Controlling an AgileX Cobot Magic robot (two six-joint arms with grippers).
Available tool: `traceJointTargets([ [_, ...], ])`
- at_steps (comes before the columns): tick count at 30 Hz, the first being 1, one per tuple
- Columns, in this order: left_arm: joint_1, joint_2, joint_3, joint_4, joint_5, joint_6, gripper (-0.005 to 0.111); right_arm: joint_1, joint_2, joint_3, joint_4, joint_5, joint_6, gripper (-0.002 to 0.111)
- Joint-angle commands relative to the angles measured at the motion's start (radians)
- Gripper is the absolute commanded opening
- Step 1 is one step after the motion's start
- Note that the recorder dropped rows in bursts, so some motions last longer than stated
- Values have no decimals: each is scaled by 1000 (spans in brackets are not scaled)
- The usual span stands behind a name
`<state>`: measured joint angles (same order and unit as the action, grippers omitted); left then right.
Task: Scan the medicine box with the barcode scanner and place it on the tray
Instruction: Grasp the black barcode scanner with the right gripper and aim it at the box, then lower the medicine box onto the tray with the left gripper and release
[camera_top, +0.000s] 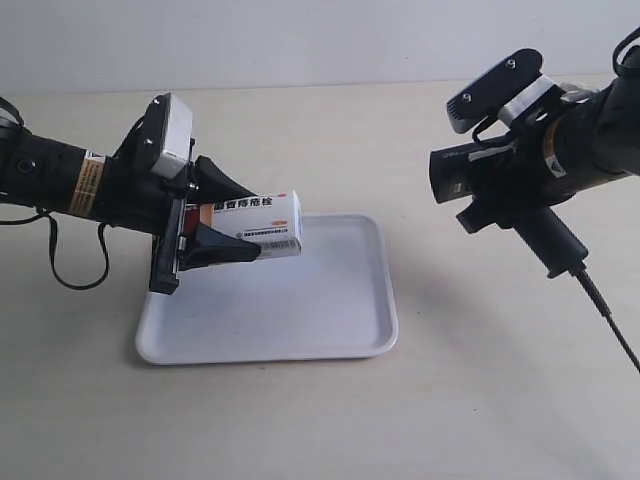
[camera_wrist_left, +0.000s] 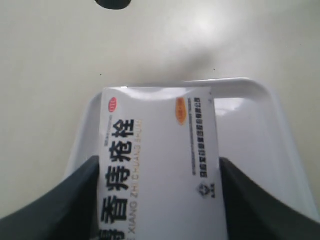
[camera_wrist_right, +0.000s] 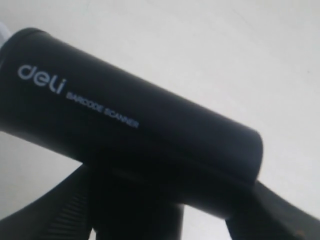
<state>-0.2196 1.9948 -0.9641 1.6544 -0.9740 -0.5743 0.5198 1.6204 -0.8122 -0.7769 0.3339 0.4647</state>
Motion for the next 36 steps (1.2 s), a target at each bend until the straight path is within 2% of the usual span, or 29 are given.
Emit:
traceJointTargets([
  [1,0,24,-1,-53,-42,32,0,-1,-21,-2,118,9,-121,0],
  [5,0,46,-1,-72,-56,60,0,-1,-39,-2,198,3,-212,0],
  [18,0,46,-1,-81,-68,65,0,-1,-48,-2,316,-1,-300,0],
  [24,-2,46,-1,-77,-49,-29,0,-1,29,-2,340,-145,-293,0],
  [26,-6,46,-1,-72,-13,-111,0,-1,77,-2,340,-183,-274,0],
  [29,-35,46,-1,-64,114,-204,0,-1,151,-7,340,-231,-237,0],
  [36,-139,64,-1,-64,356,-245,0,-3,234,-41,340,-256,-175,0],
])
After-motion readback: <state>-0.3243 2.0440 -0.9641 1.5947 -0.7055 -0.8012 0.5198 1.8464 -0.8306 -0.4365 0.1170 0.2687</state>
